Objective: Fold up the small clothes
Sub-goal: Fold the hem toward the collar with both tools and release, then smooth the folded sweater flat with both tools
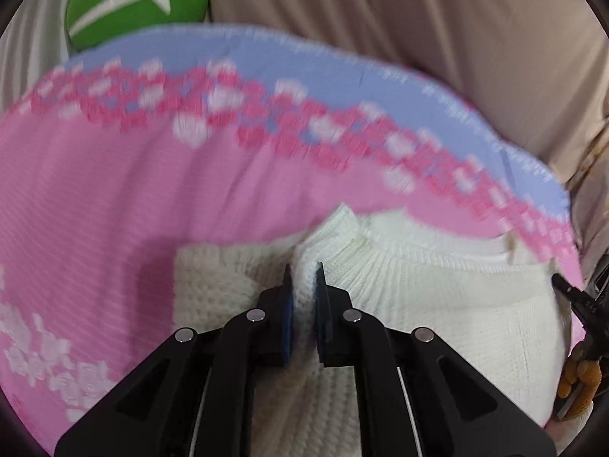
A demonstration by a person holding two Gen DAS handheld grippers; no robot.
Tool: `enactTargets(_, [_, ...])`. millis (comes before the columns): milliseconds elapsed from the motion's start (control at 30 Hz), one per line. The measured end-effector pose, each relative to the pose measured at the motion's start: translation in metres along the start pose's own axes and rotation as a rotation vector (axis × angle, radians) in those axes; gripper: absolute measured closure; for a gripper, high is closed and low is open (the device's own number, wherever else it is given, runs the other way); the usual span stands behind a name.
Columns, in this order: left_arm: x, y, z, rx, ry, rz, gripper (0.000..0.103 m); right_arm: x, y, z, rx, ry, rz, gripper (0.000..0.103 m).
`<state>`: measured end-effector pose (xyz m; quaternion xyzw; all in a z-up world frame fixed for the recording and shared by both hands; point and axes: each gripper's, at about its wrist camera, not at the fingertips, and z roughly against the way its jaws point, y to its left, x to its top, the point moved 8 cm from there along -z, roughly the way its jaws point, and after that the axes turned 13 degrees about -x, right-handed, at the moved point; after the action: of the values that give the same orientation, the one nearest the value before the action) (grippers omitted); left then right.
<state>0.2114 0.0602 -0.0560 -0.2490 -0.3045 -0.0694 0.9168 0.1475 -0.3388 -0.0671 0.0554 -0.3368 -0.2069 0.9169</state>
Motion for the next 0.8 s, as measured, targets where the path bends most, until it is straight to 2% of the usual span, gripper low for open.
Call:
enactTargets(67, [0.002, -0.005, 0.008, 0.022, -0.016, -0.021, 0.091, 0.01, 0.001, 0.026, -0.014, -0.083, -0.015, 0.093])
enactTargets(100, [0.003, -0.007, 0.016, 0.036, -0.035, -0.03, 0.091, 0.014, 0.001, 0.041, -0.025, -0.127, -0.022, 0.088])
enactTargets(133, [0.004, -0.013, 0.028, 0.06, -0.064, -0.051, 0.09, 0.016, 0.006, 0.065, -0.037, -0.192, -0.019, 0.088])
enactTargets(200, [0.003, -0.033, 0.058, 0.06, -0.13, -0.102, 0.089, 0.011, 0.028, 0.097, 0.01, -0.261, 0.024, 0.087])
enactTargets(233, [0.001, -0.05, 0.076, 0.043, -0.166, -0.137, 0.081, 0.001, 0.05, 0.11, 0.059, -0.269, 0.07, 0.087])
enactTargets(300, [-0.009, -0.082, 0.099, -0.018, -0.198, -0.195, 0.068, -0.031, 0.098, 0.119, 0.15, -0.235, 0.184, 0.086])
enactTargets(333, [-0.017, -0.099, 0.103, -0.054, -0.19, -0.225, 0.067, -0.056, 0.127, 0.118, 0.201, -0.195, 0.26, 0.086])
enactTargets(433, [-0.052, -0.133, 0.088, -0.126, -0.087, -0.284, 0.067, -0.134, 0.197, 0.103, 0.333, -0.047, 0.456, 0.085])
enactTargets(500, [-0.075, -0.135, 0.07, -0.119, -0.019, -0.297, 0.067, -0.17, 0.212, 0.093, 0.349, 0.004, 0.523, 0.085])
enactTargets(567, [-0.095, -0.118, 0.056, -0.075, 0.038, -0.282, 0.067, -0.187, 0.201, 0.083, 0.31, 0.035, 0.533, 0.088])
enactTargets(600, [-0.101, -0.105, 0.055, -0.048, 0.05, -0.269, 0.067, -0.186, 0.191, 0.082, 0.295, 0.041, 0.512, 0.093])
enactTargets(633, [-0.106, -0.087, 0.056, -0.009, 0.057, -0.25, 0.067, -0.18, 0.169, 0.084, 0.27, 0.04, 0.463, 0.093])
enactTargets(700, [-0.115, -0.053, 0.07, -0.004, 0.058, -0.197, 0.067, -0.165, 0.116, 0.088, 0.147, 0.0, 0.38, 0.091])
enactTargets(733, [-0.12, -0.04, 0.081, 0.002, 0.057, -0.171, 0.071, -0.157, 0.08, 0.09, 0.063, -0.013, 0.326, 0.091])
enactTargets(800, [-0.126, -0.016, 0.097, 0.032, 0.048, -0.138, 0.082, -0.152, 0.014, 0.094, -0.04, -0.006, 0.206, 0.094])
